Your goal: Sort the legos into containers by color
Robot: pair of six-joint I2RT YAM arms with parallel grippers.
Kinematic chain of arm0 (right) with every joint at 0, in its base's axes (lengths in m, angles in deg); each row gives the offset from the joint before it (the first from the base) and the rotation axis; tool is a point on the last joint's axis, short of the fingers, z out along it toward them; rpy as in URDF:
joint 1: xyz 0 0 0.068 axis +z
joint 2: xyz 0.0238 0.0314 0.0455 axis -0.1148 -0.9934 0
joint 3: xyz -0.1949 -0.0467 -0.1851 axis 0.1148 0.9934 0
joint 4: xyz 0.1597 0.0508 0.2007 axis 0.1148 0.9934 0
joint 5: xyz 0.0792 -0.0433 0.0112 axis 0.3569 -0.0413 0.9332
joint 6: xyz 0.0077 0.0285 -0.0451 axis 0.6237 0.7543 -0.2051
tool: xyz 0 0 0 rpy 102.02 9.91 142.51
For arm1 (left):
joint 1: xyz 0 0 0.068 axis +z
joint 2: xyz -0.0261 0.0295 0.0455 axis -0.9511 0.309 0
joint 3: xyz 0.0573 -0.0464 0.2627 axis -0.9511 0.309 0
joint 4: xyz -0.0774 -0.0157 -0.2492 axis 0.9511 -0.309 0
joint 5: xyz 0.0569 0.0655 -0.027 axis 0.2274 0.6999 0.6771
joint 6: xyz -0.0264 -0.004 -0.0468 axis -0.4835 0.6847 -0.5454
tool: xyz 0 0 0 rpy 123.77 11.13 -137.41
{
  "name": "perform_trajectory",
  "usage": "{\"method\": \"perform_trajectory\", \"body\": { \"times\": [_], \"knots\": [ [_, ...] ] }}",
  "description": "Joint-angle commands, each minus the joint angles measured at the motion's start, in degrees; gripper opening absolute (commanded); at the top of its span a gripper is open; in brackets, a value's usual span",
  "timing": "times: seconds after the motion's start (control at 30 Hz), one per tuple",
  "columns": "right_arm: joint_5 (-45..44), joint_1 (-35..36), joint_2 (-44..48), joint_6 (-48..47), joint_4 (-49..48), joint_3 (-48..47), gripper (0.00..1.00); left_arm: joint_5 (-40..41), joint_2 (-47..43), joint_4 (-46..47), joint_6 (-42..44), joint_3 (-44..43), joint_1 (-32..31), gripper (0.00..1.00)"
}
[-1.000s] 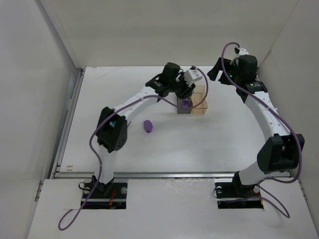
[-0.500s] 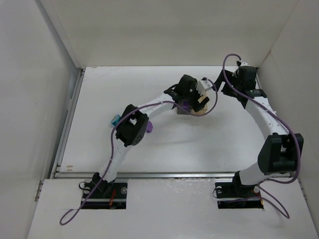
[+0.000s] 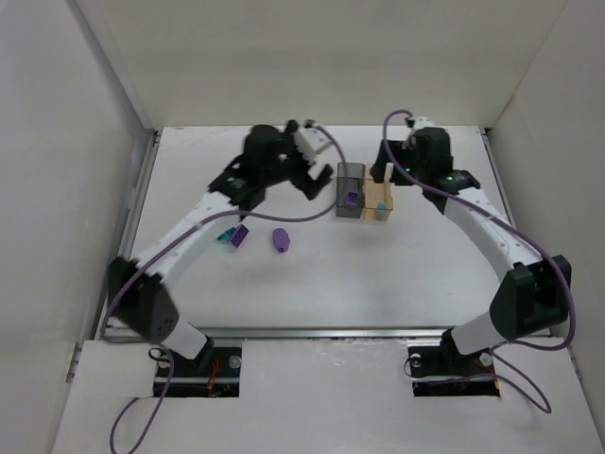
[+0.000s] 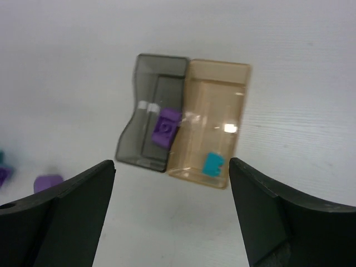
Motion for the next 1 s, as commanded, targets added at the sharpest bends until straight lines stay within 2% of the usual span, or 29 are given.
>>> {"method": "perform_trajectory", "body": {
  "times": [0.0,0.13,0.17,0.27,0.3,0.43,0.57,0.8,0.93,0.97],
  "knots": [
    [0.6,11.7,-2.4,-7.6,1.0,-4.5,0.88,4.8,-13.2,0.4,-2.7,11.6,9.3,1.0],
    [0.1,22.3,-13.6,-8.2,7.5,-14.1,0.88,15.6,-25.1,1.7,-1.6,25.0,19.2,1.0],
    [-1.3,24.3,-15.6,-8.2,8.6,-15.5,0.93,17.7,-26.8,1.7,-1.6,27.0,20.6,1.0],
    [-2.2,29.2,-21.1,-5.0,9.4,-18.6,0.95,26.6,-32.5,3.5,-2.1,34.6,23.2,1.0],
    [-1.7,30.0,-23.2,-3.0,9.4,-19.1,0.98,28.2,-34.8,4.2,-2.1,36.3,23.2,1.0],
    [-1.7,34.2,-28.7,-2.2,10.6,-23.2,1.0,36.5,-38.8,9.0,-3.9,44.6,23.9,1.0],
    [-2.2,37.5,-34.7,-2.2,11.8,-27.2,1.0,41.5,-39.4,10.2,-5.8,47.8,23.9,1.0],
    [-4.4,38.0,-40.6,-0.9,10.4,-29.9,1.0,44.7,-42.5,9.7,-9.2,51.3,23.9,1.0],
    [-7.3,38.7,-45.0,-0.4,12.5,-33.5,0.88,44.1,-43.1,9.1,-11.3,51.8,23.9,1.0],
    [-8.0,39.2,-45.6,-0.4,12.5,-33.5,0.8,43.5,-43.7,8.6,-11.3,51.8,23.9,1.0]
  ]
}}
